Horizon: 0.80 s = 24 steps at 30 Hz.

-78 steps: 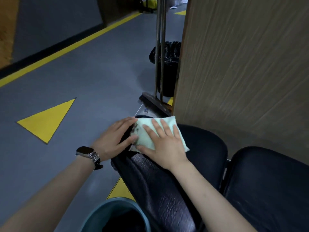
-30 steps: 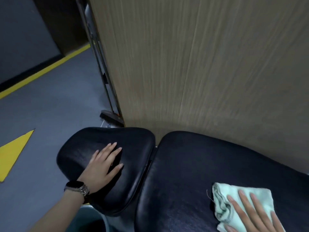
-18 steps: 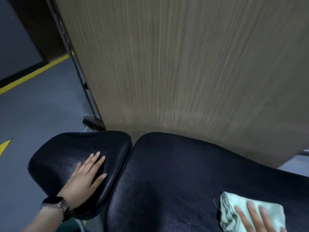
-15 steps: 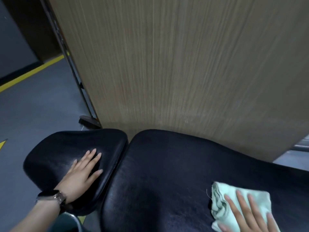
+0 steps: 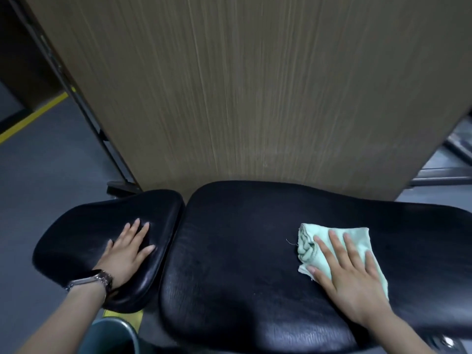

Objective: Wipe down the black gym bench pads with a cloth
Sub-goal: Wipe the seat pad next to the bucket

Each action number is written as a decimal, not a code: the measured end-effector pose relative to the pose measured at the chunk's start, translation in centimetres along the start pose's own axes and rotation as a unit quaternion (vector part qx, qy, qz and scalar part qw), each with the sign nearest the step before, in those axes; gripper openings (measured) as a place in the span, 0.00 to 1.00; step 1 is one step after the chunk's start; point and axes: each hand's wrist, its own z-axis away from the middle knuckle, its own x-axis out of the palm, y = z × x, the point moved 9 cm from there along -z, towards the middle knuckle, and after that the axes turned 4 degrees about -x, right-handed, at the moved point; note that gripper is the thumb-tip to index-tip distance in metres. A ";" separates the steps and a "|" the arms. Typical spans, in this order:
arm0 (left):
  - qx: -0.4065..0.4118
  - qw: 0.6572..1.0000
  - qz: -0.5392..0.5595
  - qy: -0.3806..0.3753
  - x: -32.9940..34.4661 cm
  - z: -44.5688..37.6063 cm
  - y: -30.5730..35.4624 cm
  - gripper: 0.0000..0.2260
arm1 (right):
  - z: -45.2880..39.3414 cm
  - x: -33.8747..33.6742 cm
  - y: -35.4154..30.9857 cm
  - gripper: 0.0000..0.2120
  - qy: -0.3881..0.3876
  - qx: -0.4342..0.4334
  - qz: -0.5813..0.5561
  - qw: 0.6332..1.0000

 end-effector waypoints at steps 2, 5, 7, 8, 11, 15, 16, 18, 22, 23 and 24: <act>-0.003 1.000 -0.003 0.006 -0.1 0.2 0.1 0.27 | 0.3 0.1 0.0 0.44 -0.012 0.009 -0.022 1.000; -0.001 0.999 0.011 0.041 -0.2 0.1 -0.3 0.27 | 0.4 0.3 -0.2 0.46 -0.011 0.020 -0.017 1.000; 0.009 0.996 0.037 0.075 -0.3 0.5 0.0 0.27 | 0.8 0.5 -0.3 0.51 0.002 0.027 -0.017 0.999; 0.017 0.994 0.048 0.094 -0.2 0.9 0.5 0.27 | 0.9 0.7 -0.5 0.54 0.004 0.027 -0.016 0.999; 0.060 0.987 0.075 0.132 0.8 3.4 3.3 0.24 | 1.6 1.1 -1.4 0.58 -0.004 0.018 -0.013 1.000; 0.168 0.974 0.117 0.102 2.6 8.4 11.4 0.33 | 2.5 1.4 -3.7 0.60 -0.020 0.008 -0.033 0.999; 0.193 0.973 0.099 0.084 3.4 9.6 13.9 0.39 | 2.6 1.6 -4.2 0.62 -0.027 0.007 -0.038 0.999; 0.200 0.976 0.056 0.066 4.9 11.2 17.1 0.51 | 2.7 1.8 -5.0 0.59 -0.032 0.008 -0.047 0.998; 0.169 0.983 0.043 0.050 6.1 11.3 18.3 0.57 | 3.0 2.0 -6.6 0.67 -0.044 0.017 -0.051 0.998; 0.167 0.984 0.047 0.044 6.1 11.1 18.2 0.58 | 2.9 2.1 -7.0 0.68 -0.046 0.018 -0.051 0.997; 0.167 0.984 0.048 0.039 6.0 11.0 18.3 0.58 | 2.8 2.1 -7.4 0.68 -0.047 0.019 -0.051 0.997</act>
